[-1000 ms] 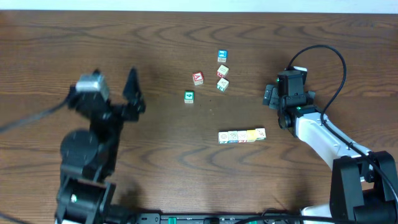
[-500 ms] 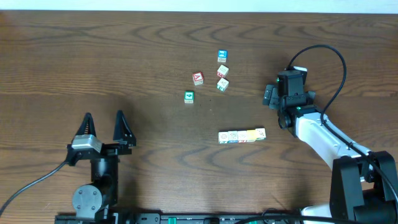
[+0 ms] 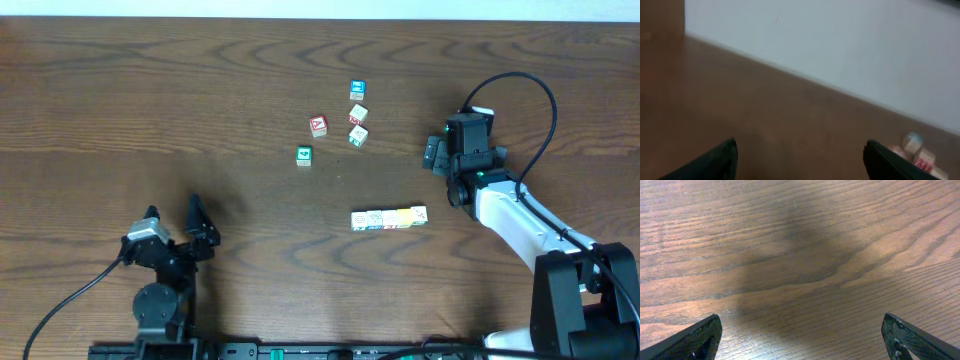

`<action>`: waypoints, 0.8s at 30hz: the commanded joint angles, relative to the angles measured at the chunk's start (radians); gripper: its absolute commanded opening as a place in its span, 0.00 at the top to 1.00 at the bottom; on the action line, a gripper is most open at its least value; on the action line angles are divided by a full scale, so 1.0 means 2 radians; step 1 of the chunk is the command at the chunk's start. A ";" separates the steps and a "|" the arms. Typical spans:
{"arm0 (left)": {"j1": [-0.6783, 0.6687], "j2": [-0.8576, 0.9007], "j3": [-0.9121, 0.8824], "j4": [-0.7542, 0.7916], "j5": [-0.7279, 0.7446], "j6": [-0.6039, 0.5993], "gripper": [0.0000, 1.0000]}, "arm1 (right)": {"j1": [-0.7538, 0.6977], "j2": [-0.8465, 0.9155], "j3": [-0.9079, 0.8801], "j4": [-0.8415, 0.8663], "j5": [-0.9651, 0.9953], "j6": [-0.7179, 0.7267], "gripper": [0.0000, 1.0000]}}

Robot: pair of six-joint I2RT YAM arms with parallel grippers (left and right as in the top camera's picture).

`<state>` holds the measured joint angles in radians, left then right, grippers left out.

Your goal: Lift 5 blocks

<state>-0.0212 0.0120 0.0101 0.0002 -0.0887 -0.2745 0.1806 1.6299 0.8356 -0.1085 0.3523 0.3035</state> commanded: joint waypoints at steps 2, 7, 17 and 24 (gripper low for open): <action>0.003 -0.006 -0.003 -0.035 0.010 0.002 0.19 | -0.004 0.005 0.001 0.000 0.006 0.002 0.01; 0.003 -0.003 -0.003 -0.035 0.011 0.002 0.19 | -0.004 0.005 0.001 0.000 0.006 0.002 0.01; 0.003 -0.003 -0.003 -0.035 0.011 0.002 0.19 | -0.004 0.005 0.001 0.000 0.006 0.002 0.01; 0.003 -0.003 -0.003 -0.035 0.011 0.002 0.19 | 0.000 -0.085 -0.007 -0.060 0.001 0.002 0.01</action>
<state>-0.0204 0.0105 0.0139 -0.0158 -0.0582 -0.2764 0.1814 1.5883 0.8310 -0.2012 0.3458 0.3035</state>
